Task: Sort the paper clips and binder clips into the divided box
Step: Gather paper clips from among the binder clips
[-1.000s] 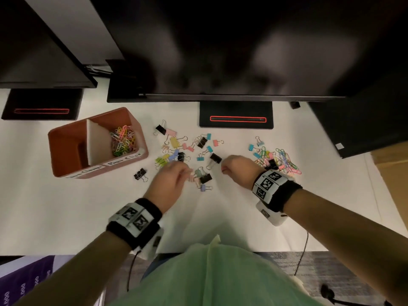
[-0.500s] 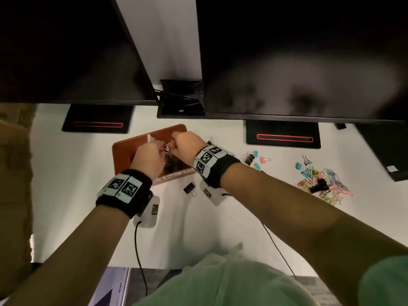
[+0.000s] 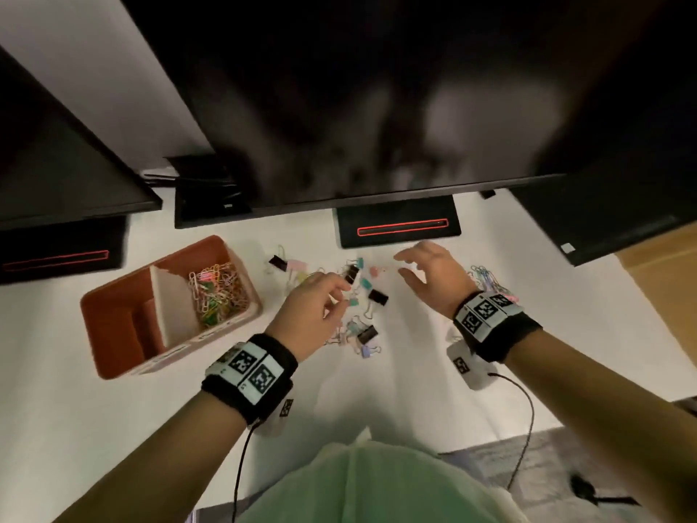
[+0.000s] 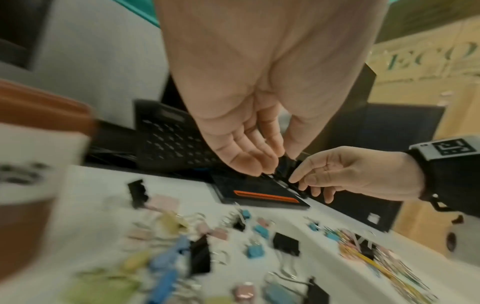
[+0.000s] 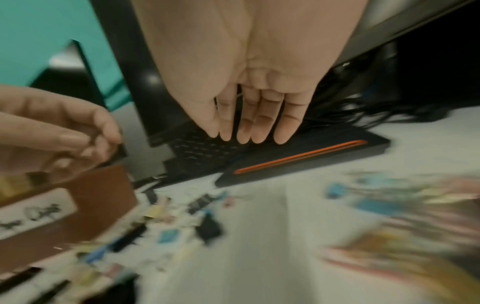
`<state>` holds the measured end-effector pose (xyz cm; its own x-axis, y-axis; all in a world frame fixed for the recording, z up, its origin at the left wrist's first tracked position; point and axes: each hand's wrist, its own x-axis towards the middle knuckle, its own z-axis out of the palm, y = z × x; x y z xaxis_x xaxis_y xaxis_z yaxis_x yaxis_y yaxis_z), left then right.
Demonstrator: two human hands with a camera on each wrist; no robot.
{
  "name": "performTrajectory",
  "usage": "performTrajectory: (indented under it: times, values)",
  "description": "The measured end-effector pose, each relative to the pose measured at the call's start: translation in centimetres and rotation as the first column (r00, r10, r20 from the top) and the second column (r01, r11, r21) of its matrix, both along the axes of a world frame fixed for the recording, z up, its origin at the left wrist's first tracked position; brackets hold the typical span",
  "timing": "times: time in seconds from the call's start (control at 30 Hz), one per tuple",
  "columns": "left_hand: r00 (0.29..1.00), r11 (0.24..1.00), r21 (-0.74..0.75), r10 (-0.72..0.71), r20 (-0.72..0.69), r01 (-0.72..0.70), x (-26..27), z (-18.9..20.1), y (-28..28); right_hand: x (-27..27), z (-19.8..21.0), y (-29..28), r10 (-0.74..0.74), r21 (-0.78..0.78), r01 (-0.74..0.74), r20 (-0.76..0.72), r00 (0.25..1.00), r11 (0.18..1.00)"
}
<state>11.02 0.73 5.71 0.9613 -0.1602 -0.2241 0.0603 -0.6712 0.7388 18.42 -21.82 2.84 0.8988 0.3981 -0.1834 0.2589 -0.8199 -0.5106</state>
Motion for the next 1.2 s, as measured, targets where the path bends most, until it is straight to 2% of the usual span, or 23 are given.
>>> performTrajectory:
  times: [0.2,0.3,0.37,0.5,0.63,0.7,0.8,0.97,1.2]
  values:
    - [0.971,0.977,0.064,-0.191,-0.144,0.202,3.3,-2.7,-10.5,1.3,-1.4,-11.9,-0.2,-0.175,0.184,-0.078,0.977,0.967]
    - [0.952,0.96,0.121,-0.226,-0.205,0.254,4.5,-4.4,-14.3,1.8,-2.3,-15.3,-0.189,-0.187,0.162,-0.139,0.972,0.969]
    - [0.956,0.96,0.149,-0.202,-0.213,0.236,5.1,-5.5,-16.1,2.1,-2.8,-16.6,-0.139,-0.151,0.11,-0.199,0.97,0.982]
    - [0.972,0.975,0.166,-0.109,-0.206,0.145,5.8,-6.8,-18.2,2.6,-3.7,-17.6,0.02,-0.1,-0.048,-0.263,0.965,0.994]
    - [0.974,0.987,0.144,-0.036,-0.223,0.069,5.8,-7.1,-18.8,2.9,-4.3,-17.2,0.082,-0.047,-0.1,-0.289,0.954,0.994]
    - [0.971,0.988,0.135,-0.047,-0.235,0.081,5.6,-7.0,-19.0,3.1,-4.3,-16.7,0.096,-0.044,-0.115,-0.299,0.949,0.992]
    - [0.977,0.975,0.191,-0.071,-0.201,0.11,5.2,-7.3,-19.2,3.6,-4.3,-15.8,0.08,-0.022,-0.092,-0.332,0.94,0.995]
    - [0.988,0.978,0.195,-0.047,-0.145,0.075,4.9,-7.9,-19.2,4.6,-4.2,-15.4,0.056,0.01,-0.057,-0.402,0.914,0.998]
    - [0.981,0.981,0.188,-0.011,-0.195,0.048,4.9,-7.6,-18.4,5.4,-4.0,-15.4,-0.005,0.03,0.02,-0.44,0.898,0.999]
